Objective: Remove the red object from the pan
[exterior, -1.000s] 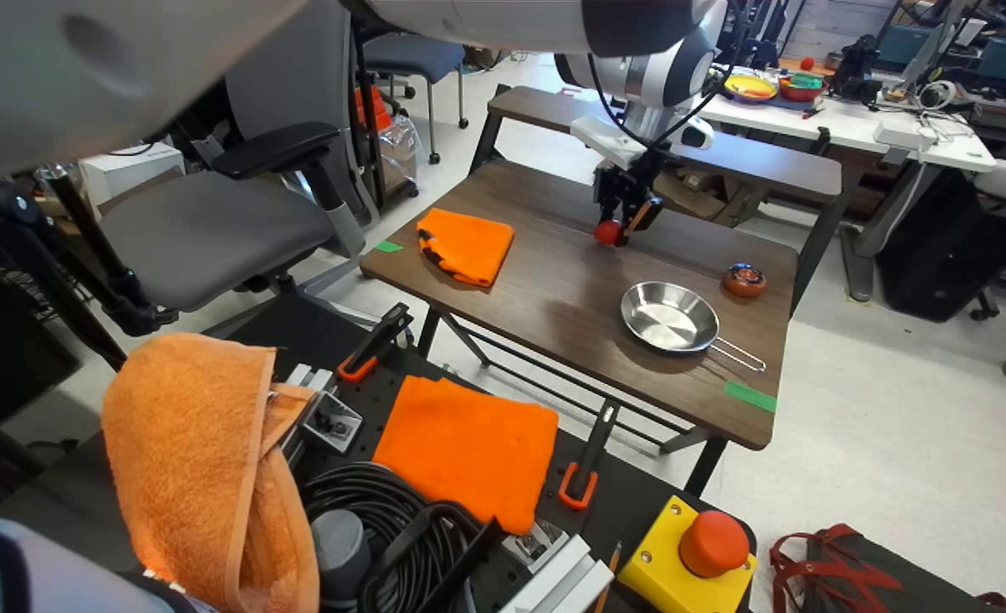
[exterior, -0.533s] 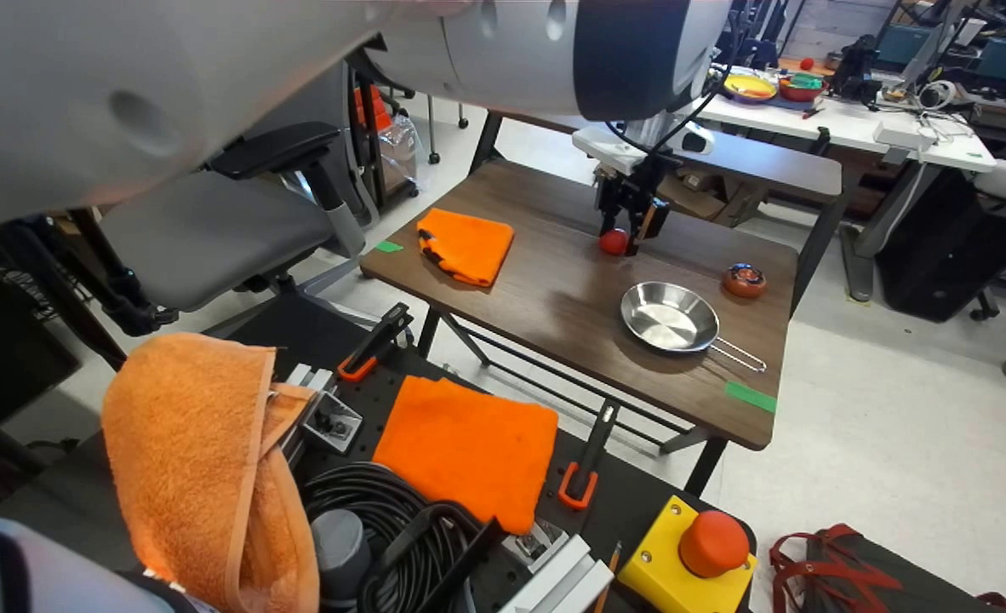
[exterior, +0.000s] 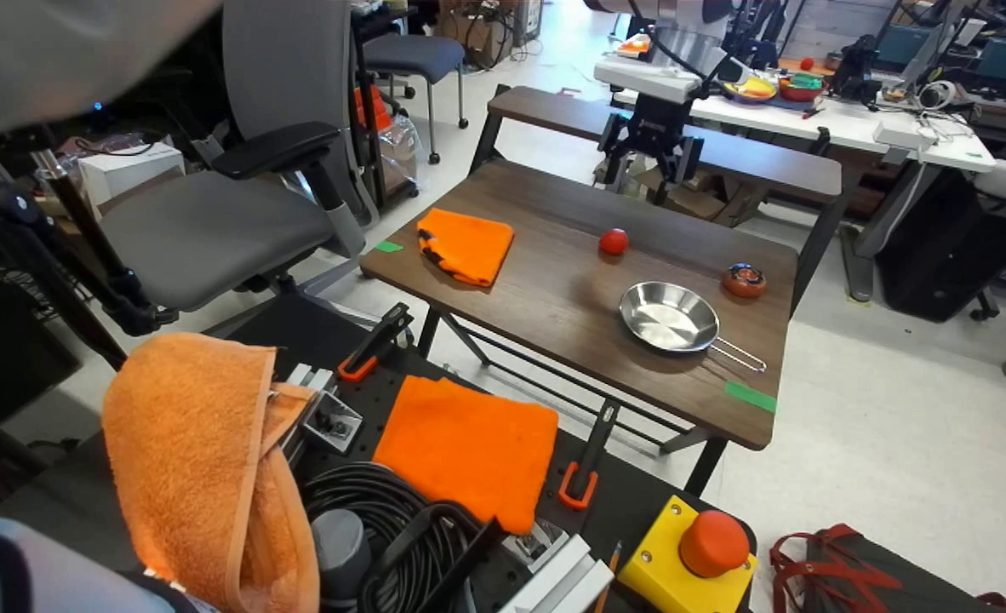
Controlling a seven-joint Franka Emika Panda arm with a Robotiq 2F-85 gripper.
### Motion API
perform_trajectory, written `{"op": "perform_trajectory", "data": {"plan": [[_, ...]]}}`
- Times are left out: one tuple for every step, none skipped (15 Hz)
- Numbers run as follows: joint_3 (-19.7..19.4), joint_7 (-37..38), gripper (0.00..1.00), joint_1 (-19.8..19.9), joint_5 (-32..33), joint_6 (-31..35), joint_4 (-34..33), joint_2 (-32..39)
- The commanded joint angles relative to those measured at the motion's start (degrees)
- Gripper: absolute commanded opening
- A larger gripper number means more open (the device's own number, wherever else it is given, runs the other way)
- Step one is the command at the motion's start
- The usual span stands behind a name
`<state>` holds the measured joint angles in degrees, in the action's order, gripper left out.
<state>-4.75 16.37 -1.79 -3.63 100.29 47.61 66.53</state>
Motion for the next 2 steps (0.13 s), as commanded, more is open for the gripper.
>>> {"op": "perform_trajectory", "data": {"plan": [[0.11, -0.65, 1.0, 0.17, 0.0, -0.1, 0.99, -0.97], [0.2, -0.94, 1.0, 0.22, 0.0, -0.1, 1.7, -1.42]]}}
